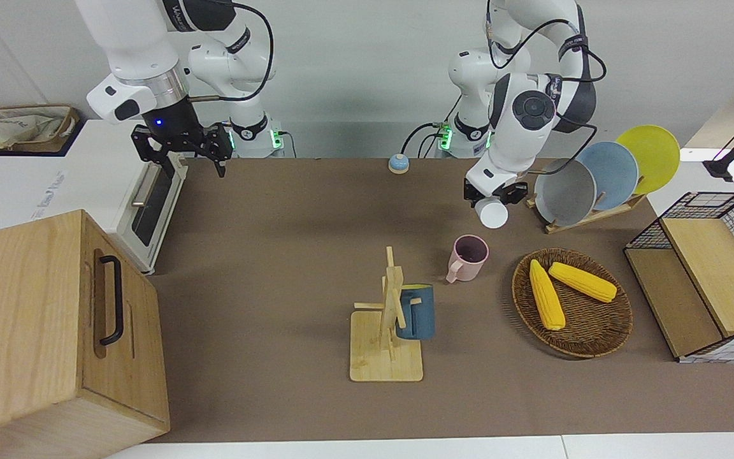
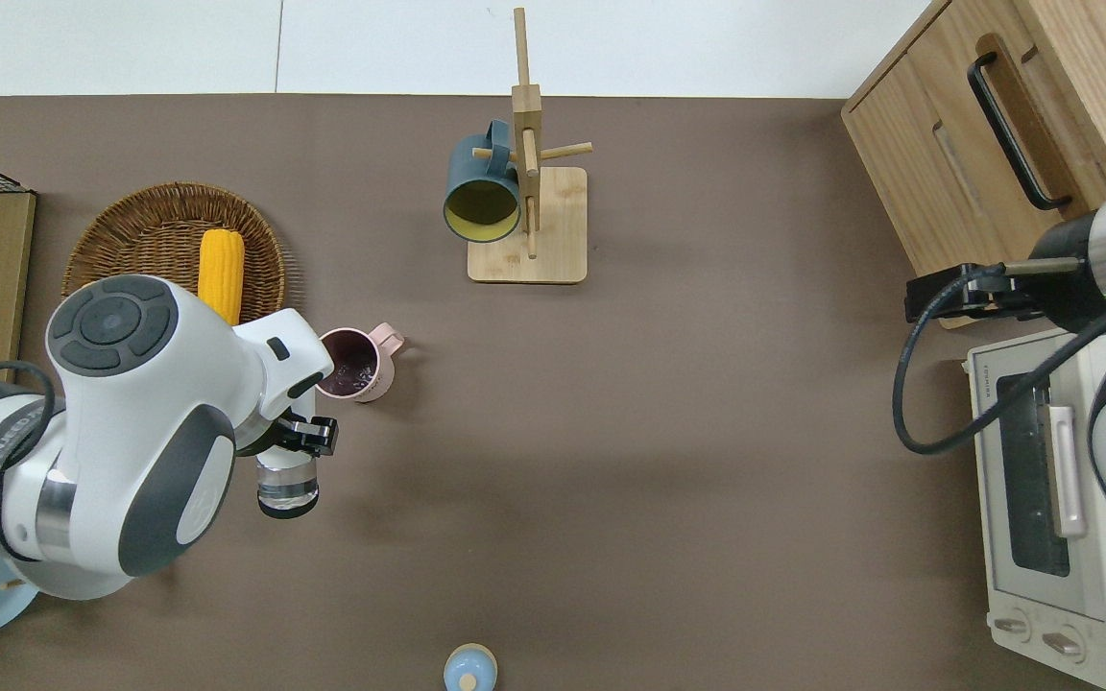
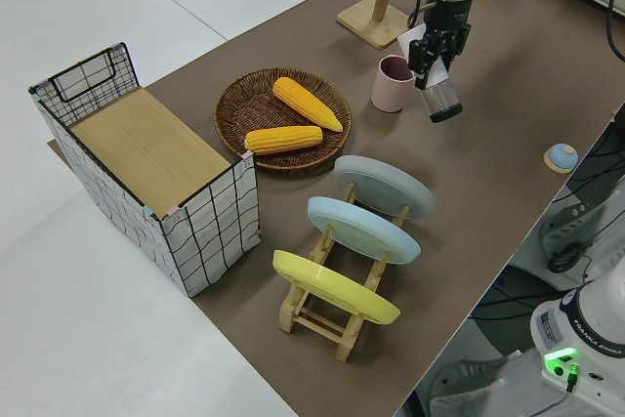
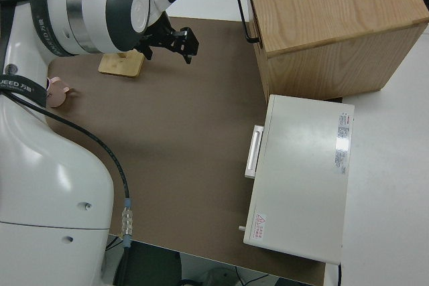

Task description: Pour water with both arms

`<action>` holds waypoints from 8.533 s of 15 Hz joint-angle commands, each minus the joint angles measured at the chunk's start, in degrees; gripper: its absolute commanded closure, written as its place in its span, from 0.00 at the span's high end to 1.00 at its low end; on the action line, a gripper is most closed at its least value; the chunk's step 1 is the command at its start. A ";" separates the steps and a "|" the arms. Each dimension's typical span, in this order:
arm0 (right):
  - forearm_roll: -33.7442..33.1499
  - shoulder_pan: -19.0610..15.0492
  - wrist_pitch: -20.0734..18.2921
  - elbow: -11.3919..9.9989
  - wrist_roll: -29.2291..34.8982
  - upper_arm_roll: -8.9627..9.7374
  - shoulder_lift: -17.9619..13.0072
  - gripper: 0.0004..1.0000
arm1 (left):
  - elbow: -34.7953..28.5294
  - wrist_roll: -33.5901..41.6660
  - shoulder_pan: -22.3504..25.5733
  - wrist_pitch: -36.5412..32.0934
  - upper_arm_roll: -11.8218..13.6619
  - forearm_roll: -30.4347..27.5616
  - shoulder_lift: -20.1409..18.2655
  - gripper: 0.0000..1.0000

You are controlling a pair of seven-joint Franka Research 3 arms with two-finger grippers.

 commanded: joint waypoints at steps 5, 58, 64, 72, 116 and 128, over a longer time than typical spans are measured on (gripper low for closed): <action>-0.20 -0.38 -0.43 0.25 -0.57 0.34 -0.25 0.99 | -10.76 -0.38 0.14 12.17 0.68 -4.27 -9.48 0.00; -0.20 -0.47 -0.43 0.25 -0.57 0.42 -0.25 0.99 | 20.69 54.10 29.84 43.92 12.99 -32.73 11.33 0.00; -0.20 -0.47 -0.43 0.25 -0.66 0.34 -0.25 0.99 | 19.89 63.07 31.16 44.01 13.08 -41.70 13.26 0.00; -0.20 -0.38 -0.43 0.25 -0.57 0.34 -0.25 0.99 | 18.75 65.99 32.13 44.01 13.08 -45.13 15.29 0.00; -0.20 -0.47 -0.43 0.52 -0.57 0.34 -0.25 0.99 | 23.58 40.85 30.98 23.21 15.89 -16.57 13.98 1.00; -0.20 -0.38 -0.43 0.52 -0.57 0.34 -0.25 0.99 | 27.19 32.60 30.02 -0.27 14.93 -3.49 6.51 1.00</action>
